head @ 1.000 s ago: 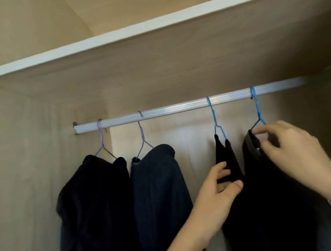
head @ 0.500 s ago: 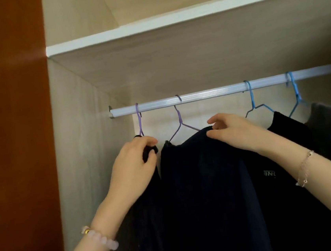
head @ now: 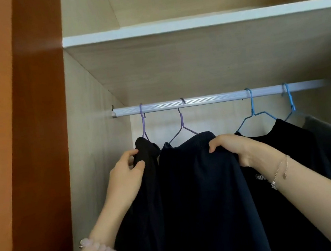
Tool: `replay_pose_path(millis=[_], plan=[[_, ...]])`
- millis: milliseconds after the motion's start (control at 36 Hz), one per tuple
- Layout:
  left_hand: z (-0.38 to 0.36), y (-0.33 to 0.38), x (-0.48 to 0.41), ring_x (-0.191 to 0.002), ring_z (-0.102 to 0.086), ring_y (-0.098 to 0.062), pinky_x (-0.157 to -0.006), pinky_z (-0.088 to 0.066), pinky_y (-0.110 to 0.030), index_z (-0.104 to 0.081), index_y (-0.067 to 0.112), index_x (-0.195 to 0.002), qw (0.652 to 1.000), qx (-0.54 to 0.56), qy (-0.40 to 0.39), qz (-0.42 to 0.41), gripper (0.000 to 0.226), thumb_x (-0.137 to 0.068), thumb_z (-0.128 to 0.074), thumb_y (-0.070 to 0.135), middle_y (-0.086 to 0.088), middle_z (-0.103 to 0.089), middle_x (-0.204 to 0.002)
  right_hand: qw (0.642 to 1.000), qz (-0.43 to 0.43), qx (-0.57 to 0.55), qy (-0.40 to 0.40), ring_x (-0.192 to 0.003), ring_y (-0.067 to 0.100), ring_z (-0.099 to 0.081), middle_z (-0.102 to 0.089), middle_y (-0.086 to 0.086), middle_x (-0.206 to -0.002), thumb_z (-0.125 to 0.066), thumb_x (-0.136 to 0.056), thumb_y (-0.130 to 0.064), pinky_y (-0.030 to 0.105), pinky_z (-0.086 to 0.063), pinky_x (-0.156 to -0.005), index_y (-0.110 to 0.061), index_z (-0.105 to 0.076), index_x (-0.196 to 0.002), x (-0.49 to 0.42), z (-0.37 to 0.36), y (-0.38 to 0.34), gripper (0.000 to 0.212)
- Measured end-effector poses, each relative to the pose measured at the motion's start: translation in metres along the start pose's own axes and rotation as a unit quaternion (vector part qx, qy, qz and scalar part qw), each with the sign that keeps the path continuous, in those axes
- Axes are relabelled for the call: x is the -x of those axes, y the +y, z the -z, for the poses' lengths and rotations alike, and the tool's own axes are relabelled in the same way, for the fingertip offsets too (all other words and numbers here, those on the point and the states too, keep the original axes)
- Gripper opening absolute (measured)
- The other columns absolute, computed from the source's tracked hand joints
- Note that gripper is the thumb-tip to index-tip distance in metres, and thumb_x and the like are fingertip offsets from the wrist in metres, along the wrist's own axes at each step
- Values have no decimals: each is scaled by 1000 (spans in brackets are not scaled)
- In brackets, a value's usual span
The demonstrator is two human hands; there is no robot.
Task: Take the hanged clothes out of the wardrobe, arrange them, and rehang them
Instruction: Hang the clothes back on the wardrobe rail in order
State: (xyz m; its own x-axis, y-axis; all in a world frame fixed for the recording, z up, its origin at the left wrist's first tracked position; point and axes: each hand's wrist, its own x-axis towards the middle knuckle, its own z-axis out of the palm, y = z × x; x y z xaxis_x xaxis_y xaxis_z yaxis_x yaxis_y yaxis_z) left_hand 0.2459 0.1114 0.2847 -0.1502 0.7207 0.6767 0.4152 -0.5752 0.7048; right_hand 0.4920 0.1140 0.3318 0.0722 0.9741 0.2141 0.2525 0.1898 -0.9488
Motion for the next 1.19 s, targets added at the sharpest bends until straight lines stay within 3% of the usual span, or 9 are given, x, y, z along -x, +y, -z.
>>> replay_pose_path(millis=[167,417,611,750,833,944,1028,1111,1194], plan=[[10,0,-1,-104,-59,-10,-98,-45,-32,-57,23,-124,998,43,-24,30,45,-85,-50,1,6,-63,-119,994,2,-106,-22,-58,25,-56,-59,13,-68,-46,-76,8,24,-48,-52,-6,-53,-60,-9,2,-5,22],[8,1,1,-107,-59,-6,-89,-44,-20,-61,20,-116,995,97,-27,14,40,-88,-49,-5,15,-64,-110,992,71,-106,11,-33,21,-56,-58,14,-58,-41,-77,11,19,-48,-36,0,-52,-68,-26,12,-47,18],[1,0,4,-94,-61,12,-80,-48,-7,-60,19,-121,993,110,-31,4,35,-92,-51,0,17,-64,-110,994,71,-82,33,-55,29,-55,-58,16,-65,-43,-72,10,21,-50,-41,0,-53,-70,-49,12,-32,14],[-7,3,7,-113,-59,-8,-97,-45,-21,-59,11,-126,994,105,-36,5,38,-91,-51,-3,6,-65,-118,997,47,-47,42,-56,27,-54,-55,14,-68,-47,-69,8,19,-44,-41,-2,-52,-72,-39,21,8,11],[-19,8,9,-116,-56,-5,-103,-42,-22,-55,8,-130,994,94,-47,-5,41,-91,-52,-2,1,-61,-125,998,41,-37,34,-52,26,-53,-56,14,-60,-48,-67,9,22,-42,-46,-4,-52,-61,-25,32,33,14],[-47,14,10,-80,-59,20,-67,-45,2,-54,8,-129,993,85,-77,-24,41,-90,-52,-3,10,-62,-108,999,29,-45,11,-51,28,-57,-59,19,-67,-46,-65,11,25,-47,-51,0,-59,-74,1,50,60,19],[-75,22,14,-84,-60,6,-64,-46,0,-51,10,-133,991,74,-109,-29,44,-91,-52,-1,8,-60,-108,999,21,-36,1,-59,31,-58,-60,22,-76,-45,-65,12,27,-48,-54,-1,-61,-84,21,63,71,28],[-101,33,18,-89,-60,-3,-64,-49,-4,-46,11,-137,989,71,-128,-34,49,-90,-52,0,2,-58,-116,999,16,-35,-15,-52,29,-61,-65,20,-64,-41,-69,14,24,-50,-50,3,-64,-69,47,75,79,25],[-122,44,25,-109,-60,-17,-89,-52,-22,-42,12,-141,986,72,-149,-36,55,-89,-51,1,-6,-55,-131,999,15,-33,-27,-53,26,-64,-67,18,-64,-40,-70,14,24,-51,-49,0,-67,-65,75,89,89,31]])
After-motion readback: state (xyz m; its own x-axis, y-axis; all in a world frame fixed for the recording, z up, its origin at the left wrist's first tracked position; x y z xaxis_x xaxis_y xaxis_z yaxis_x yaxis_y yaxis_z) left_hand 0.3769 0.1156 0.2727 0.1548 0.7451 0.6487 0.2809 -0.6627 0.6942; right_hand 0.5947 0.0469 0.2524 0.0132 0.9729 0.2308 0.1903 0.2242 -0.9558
